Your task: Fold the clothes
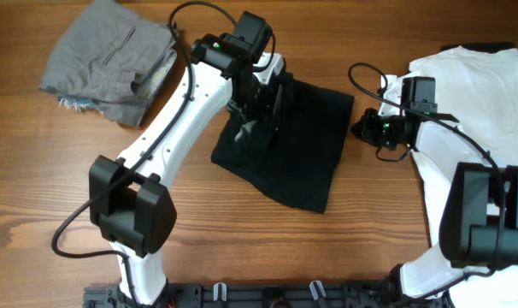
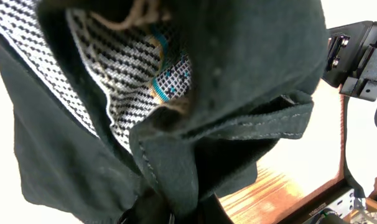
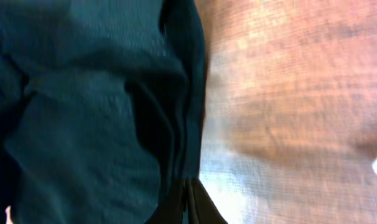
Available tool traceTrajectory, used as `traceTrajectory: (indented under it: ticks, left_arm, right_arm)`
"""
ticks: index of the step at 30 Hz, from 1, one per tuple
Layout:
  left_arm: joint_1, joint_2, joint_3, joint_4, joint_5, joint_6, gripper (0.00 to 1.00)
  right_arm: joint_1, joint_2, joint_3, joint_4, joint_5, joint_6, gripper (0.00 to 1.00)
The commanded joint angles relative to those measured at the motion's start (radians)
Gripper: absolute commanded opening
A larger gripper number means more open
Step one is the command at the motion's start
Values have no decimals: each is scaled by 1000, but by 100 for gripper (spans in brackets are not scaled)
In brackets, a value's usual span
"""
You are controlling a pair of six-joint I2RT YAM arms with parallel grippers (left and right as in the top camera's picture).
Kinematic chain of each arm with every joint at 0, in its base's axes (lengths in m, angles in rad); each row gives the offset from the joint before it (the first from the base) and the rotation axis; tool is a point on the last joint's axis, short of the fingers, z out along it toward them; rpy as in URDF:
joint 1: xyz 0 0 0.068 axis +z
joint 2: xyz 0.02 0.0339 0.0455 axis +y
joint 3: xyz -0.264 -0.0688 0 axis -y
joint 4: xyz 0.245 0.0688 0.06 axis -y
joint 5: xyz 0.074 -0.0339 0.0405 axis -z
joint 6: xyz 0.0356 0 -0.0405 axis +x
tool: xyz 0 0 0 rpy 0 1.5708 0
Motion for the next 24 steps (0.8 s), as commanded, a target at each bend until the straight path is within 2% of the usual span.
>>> traceTrajectory:
  ticks: [1,6,11,14,19,20,21,22,23,24]
  left_arm:
    - [10,-35,34,3,16,-13,4]
    - [2,-60,67,46,134,-14,4]
    - [-51,-29,66,84,126,-18,4]
    - [-89,13,65,85,126,-18,15]
    - [-171,93,65,107,127,-21,23]
    - [-189,105,65,108,126,-29,34]
    - [-201,110,65,107,126,-30,49]
    - [-215,113,65,107,126,-32,71]
    - [-219,112,65,108,126,-32,100]
    - [-220,106,68,108,130,-32,100]
  right_arm:
    - [12,68,-6,42,-35,-3,4]
    - [24,146,-6,48,-37,0,4]
    - [28,187,-6,42,-35,0,4]
    - [28,187,-6,44,-32,0,4]
    - [28,187,-6,42,-32,1,4]
    - [28,187,-6,42,-32,1,4]
    - [28,187,-6,42,-32,1,4]
    - [28,187,-6,42,-33,1,5]
    - [28,187,-6,42,-33,2,6]
    - [28,187,-6,41,-33,1,8]
